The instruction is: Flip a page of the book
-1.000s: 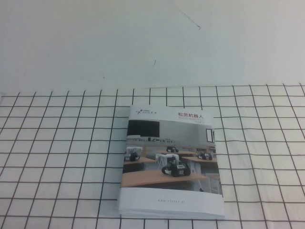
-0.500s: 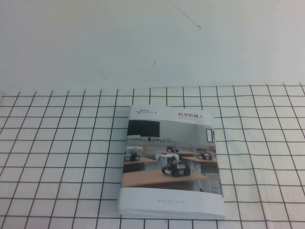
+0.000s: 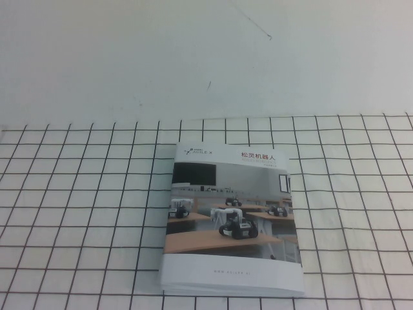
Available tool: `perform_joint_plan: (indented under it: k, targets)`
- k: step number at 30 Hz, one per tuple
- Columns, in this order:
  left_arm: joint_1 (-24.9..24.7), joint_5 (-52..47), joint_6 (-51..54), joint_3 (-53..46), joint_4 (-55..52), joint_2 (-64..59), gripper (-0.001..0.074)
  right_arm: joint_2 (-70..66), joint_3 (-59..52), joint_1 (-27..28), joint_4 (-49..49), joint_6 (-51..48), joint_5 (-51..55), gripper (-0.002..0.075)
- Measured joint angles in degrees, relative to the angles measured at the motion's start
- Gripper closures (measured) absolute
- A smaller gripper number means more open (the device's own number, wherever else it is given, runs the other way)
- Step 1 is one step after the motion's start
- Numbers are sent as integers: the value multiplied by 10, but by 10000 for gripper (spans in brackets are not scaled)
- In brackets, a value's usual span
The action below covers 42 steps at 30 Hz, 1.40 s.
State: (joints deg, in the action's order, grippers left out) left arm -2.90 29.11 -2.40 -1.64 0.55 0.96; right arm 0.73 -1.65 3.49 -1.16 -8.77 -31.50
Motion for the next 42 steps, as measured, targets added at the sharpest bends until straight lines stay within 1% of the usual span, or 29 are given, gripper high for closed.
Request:
perform_joint_plan:
  k: [3,5,10,12,14,16,18,20,25,28,30,32,34,36,39,42]
  targets:
    - [0,70,0,0,0,0,738,0,0,0,0,31,-101,728]
    - [0,95,0,0,1,0,738,0,0,0,2,40,-144,728]
    - [0,89,-9,0,47,0,738,0,0,0,12,70,-181,728]
    - [0,51,-18,2,76,0,738,0,5,0,12,76,-162,728]
    - [0,-34,-19,25,90,0,738,0,29,0,12,82,-99,728]
    - [0,-147,-11,72,90,0,738,0,73,0,12,93,5,728]
    - [0,-238,14,122,85,-5,738,0,123,0,12,98,106,728]
    - [0,-295,36,162,76,-25,738,0,165,0,12,99,201,728]
    - [0,-438,46,251,73,-117,738,-44,240,0,12,101,339,728]
    - [0,-540,40,298,76,-206,738,-91,278,0,44,105,448,728]
    - [0,-573,40,309,76,-269,738,-128,298,0,72,104,512,728]
    - [0,-587,38,309,79,-323,738,-158,307,0,104,88,549,728]
    - [0,-595,24,309,101,-384,738,-188,308,0,143,42,585,728]
    - [0,-606,24,312,150,-438,738,-216,308,0,178,-19,624,728]
    - [0,-623,101,337,256,-522,738,-264,308,0,236,-117,683,728]
    - [-4,-625,202,368,378,-592,738,-328,308,0,279,-171,717,728]
